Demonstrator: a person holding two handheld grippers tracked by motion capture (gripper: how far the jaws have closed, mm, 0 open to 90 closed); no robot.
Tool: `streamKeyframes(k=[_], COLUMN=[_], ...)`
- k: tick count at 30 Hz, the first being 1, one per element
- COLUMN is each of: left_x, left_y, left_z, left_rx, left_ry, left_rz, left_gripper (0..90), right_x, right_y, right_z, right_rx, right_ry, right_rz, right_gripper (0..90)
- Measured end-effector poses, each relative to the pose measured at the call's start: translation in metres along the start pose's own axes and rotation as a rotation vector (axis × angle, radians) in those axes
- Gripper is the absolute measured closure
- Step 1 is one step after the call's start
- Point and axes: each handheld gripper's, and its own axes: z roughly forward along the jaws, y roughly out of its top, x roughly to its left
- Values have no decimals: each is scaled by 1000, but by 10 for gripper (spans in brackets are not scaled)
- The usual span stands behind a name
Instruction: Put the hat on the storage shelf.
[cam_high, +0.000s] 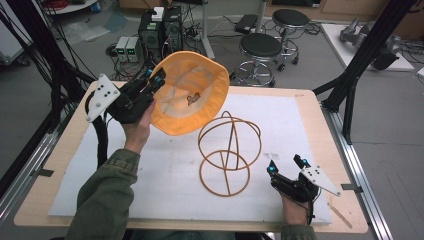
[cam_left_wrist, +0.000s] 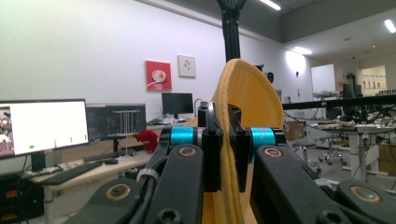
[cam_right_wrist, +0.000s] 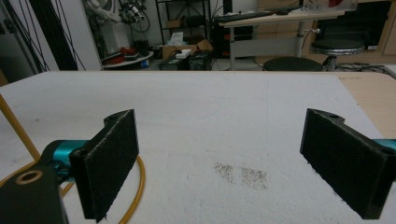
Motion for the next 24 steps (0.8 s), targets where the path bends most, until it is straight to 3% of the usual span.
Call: streamKeyframes(k=[11,16,24], left_x=[-16,-33,-67], left_y=[6,11,3], left_z=[30,36,38], left_rx=[-19,-30,-9], left_ry=[-66,-120,-231], left_rz=[40,42,60], left_gripper=[872,871,870], right_x=[1,2,3], right_y=[1,1,2], right_z=[4,7,9], right_rx=[-5,-3,-7], right_ry=[9,20,21], right_rz=[-11,-7,4], right_gripper=[103,103,103])
